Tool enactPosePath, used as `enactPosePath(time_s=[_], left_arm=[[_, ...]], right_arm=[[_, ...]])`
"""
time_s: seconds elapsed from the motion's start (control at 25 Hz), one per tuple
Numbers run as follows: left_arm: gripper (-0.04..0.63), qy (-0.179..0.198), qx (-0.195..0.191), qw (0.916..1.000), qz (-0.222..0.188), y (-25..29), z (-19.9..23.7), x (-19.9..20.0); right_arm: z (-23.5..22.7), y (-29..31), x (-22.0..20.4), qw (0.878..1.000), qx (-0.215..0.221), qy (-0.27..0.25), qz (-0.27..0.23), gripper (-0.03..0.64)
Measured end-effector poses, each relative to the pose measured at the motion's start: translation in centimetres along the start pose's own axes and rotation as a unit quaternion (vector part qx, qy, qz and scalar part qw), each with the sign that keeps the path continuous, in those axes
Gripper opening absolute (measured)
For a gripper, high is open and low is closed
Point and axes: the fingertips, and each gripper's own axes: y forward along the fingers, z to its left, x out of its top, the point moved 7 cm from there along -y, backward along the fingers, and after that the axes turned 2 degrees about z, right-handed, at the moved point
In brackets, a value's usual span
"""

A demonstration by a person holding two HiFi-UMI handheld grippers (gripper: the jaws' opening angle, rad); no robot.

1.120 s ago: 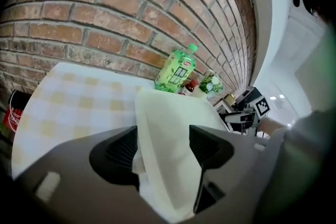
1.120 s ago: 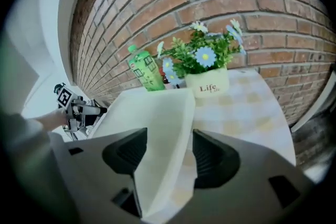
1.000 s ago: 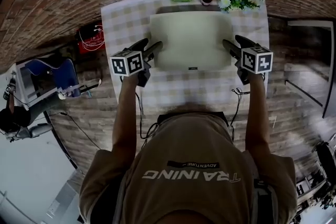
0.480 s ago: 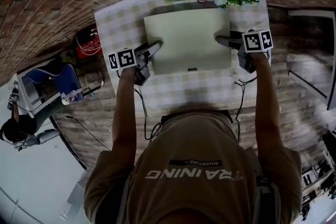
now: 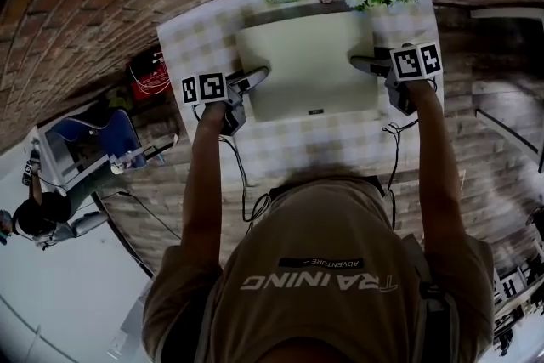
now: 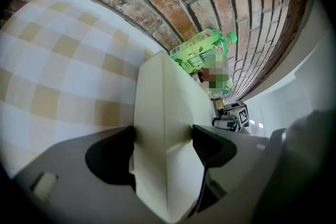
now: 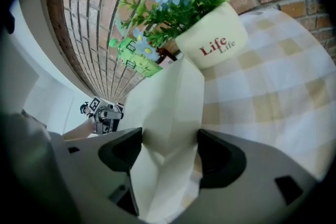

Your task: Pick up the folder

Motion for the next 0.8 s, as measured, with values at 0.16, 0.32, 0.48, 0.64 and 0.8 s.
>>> enactPosePath(time_s=[0.16,0.32,0.48,0.64,0.8], left_arm=[[0.331,0.008,0.012,0.9999,-0.006,0.2,-0.1,0.3],[0.331,0.018,0.011,0.999,-0.04,0.0,-0.3,-0.7],[0.331,0.049,0.019,0.9979,-0.038,-1.1,-1.6,-2.1],[0.331,0.11,0.023,0.9916,-0.064,-3.3,-4.1,-3.2],[0.331,0.154,0.026,0.9825,-0.102,-6.0,-6.8,-3.6]], right_arm=[[0.0,0.2,0.2,1.0,-0.004,-0.006,-0.012,0.296],[0.1,-0.1,-0.5,0.999,0.0,-0.007,-0.043,0.295],[1.9,-1.2,-1.7,0.998,-0.018,-0.04,-0.054,0.295],[4.2,-2.8,-3.0,0.995,-0.022,-0.068,-0.077,0.295],[7.3,-4.8,-3.6,0.987,-0.019,-0.089,-0.133,0.295]])
